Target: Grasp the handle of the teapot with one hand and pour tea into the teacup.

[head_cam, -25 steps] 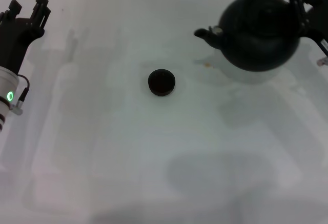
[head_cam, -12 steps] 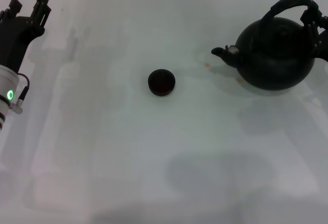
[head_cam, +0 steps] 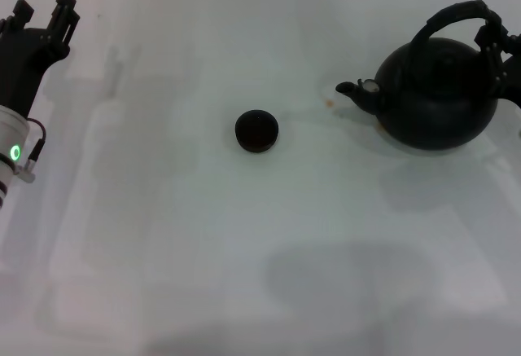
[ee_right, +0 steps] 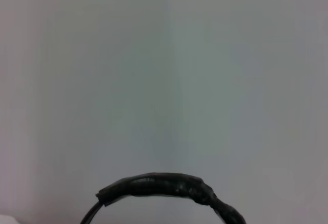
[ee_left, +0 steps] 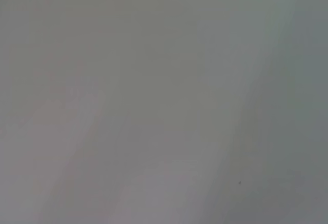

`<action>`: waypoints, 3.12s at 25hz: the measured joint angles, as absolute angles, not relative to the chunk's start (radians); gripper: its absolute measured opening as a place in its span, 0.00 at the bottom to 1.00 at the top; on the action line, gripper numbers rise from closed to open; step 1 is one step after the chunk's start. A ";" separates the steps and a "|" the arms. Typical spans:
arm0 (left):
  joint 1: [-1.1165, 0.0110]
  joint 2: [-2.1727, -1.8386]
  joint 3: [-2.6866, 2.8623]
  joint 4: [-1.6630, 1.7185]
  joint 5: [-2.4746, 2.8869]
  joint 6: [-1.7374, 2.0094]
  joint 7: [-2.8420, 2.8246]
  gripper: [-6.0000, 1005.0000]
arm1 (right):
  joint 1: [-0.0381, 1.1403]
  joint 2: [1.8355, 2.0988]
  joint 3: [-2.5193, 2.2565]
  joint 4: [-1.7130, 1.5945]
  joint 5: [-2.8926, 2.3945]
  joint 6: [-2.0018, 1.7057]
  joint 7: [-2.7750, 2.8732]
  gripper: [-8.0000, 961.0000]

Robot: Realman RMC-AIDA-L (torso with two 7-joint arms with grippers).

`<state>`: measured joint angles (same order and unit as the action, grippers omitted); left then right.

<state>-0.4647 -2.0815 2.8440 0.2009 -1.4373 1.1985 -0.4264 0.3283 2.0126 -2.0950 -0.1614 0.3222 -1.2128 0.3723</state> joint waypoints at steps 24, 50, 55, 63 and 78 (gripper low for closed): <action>-0.467 -2.079 2.844 0.192 -1.438 1.199 -0.426 0.71 | 0.327 2.014 -2.107 -0.159 0.318 -1.203 0.443 0.23; -0.471 -2.080 2.844 0.189 -1.416 1.200 -0.296 0.71 | 0.192 2.015 -1.949 -0.158 0.348 -1.421 0.275 0.90; -0.471 -2.080 2.844 0.189 -1.414 1.200 -0.276 0.71 | 0.190 2.023 -1.948 -0.169 0.350 -1.422 0.111 0.90; -0.471 -2.080 2.844 0.189 -1.415 1.198 -0.275 0.71 | 0.203 2.023 -1.956 -0.170 0.398 -1.412 0.170 0.90; -0.481 -2.082 2.844 0.190 -1.421 1.191 -0.275 0.71 | 0.208 2.023 -1.956 -0.171 0.402 -1.391 0.174 0.90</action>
<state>-0.4813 -2.0816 2.8440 0.1902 -1.4205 1.1907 -0.2745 0.2077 2.0227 -1.9558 -0.1706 0.4018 -1.3912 0.1737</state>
